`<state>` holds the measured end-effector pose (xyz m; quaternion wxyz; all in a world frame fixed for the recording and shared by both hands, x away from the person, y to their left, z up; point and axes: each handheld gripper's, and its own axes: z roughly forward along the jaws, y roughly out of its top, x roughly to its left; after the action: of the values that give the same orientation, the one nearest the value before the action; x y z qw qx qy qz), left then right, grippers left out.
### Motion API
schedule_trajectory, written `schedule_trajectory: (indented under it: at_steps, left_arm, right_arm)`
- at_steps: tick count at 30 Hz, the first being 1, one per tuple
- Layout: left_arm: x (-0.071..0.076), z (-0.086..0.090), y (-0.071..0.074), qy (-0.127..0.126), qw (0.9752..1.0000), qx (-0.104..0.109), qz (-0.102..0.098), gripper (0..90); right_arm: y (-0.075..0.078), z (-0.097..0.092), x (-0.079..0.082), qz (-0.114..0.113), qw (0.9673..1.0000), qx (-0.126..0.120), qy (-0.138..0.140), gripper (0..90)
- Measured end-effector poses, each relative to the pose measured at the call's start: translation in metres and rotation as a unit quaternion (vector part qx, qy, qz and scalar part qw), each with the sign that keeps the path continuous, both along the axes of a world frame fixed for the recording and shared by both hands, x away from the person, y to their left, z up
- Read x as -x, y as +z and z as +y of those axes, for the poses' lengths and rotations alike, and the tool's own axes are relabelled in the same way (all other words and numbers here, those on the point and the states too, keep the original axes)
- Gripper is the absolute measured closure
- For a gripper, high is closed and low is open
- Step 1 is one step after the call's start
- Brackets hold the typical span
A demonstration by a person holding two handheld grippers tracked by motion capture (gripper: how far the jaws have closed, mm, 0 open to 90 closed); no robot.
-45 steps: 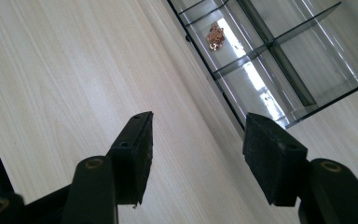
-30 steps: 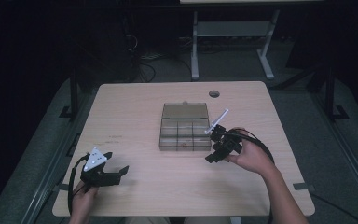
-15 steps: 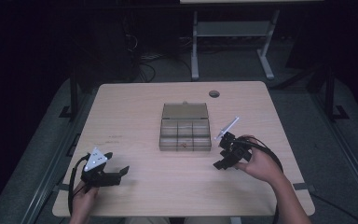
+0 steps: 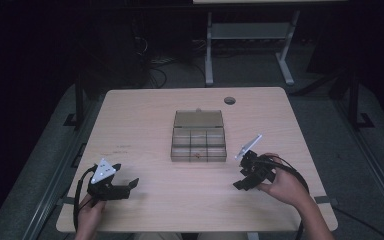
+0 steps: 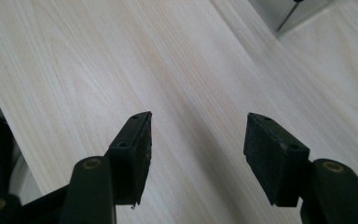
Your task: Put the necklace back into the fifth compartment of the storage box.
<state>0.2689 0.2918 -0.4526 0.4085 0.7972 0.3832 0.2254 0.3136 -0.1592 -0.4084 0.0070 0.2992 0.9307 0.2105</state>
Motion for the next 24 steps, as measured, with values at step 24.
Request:
schedule_trajectory:
  at_steps: [24]
  left_arm:
    - [0.001, -0.002, 0.001, -0.005, 0.9999, 0.003, -0.009, 14.3]
  right_arm:
    - [-0.019, -0.030, 0.050, -0.004, 0.9993, -0.021, -0.032, 41.8]
